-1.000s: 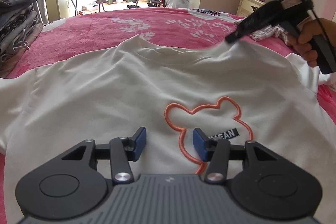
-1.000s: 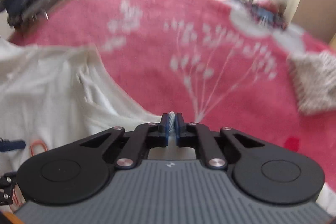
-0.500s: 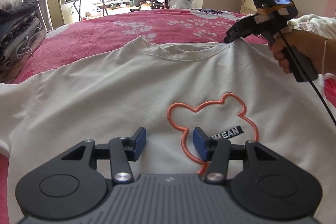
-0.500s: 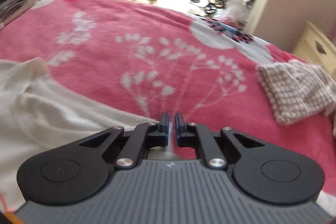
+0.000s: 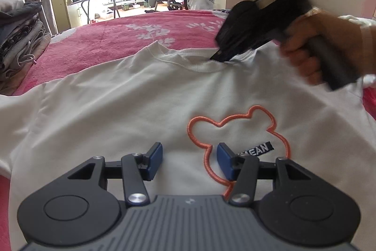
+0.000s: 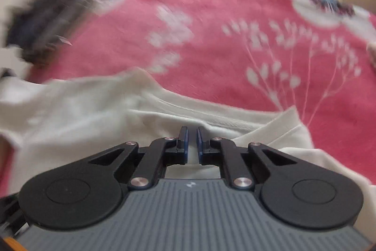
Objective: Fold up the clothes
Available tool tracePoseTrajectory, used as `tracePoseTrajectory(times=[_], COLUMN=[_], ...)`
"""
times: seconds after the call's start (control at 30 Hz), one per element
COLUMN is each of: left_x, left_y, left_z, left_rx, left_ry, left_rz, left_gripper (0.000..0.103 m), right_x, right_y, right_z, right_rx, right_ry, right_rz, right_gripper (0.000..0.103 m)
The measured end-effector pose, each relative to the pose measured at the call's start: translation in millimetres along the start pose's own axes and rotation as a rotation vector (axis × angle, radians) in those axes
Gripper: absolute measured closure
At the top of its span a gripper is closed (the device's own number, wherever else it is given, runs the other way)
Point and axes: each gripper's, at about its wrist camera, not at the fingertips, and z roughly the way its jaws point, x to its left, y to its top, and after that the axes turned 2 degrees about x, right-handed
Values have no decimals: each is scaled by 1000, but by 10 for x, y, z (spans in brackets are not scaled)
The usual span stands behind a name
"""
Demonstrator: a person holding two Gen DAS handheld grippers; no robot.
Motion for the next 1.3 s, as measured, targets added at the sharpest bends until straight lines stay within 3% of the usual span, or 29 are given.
tracePoseTrajectory(times=[0.07, 0.17, 0.27, 0.47, 0.63, 0.73, 0.8, 0.87, 1.07, 1.3], left_x=[4, 14, 53, 105, 68, 58, 60, 75, 154, 17], left_y=[-1, 5, 12, 23, 39, 36, 26, 27, 78, 292], left_z=[2, 3, -1, -3, 20, 23, 10, -22, -177, -417], left_rx=[-2, -2, 1, 8, 6, -2, -7, -9, -25, -35], left_ry=[1, -2, -14, -28, -11, 0, 6, 9, 13, -11], left_rz=[-6, -13, -31, -40, -8, -16, -33, -45, -76, -9], left_gripper=[50, 49, 49, 49, 49, 48, 48, 48, 48, 48], right_x=[-37, -66, -181, -535, -986, -1167, -1296, -1413, -1868, -2474], right_y=[115, 275, 315, 42, -143, -142, -149, -189, -781, -1989], right_z=[59, 76, -100, -648, -435, -579, -857, -1168, -2284, -3186], right_rx=[-56, -88, -95, -60, 11, -152, -270, -296, -290, -323], right_ry=[-9, -130, -103, -6, -60, -198, -203, -215, -304, -350], right_rz=[40, 56, 145, 218, 328, 380, 419, 415, 436, 713], right_gripper=[103, 103, 97, 97, 97, 94, 94, 94, 84, 72])
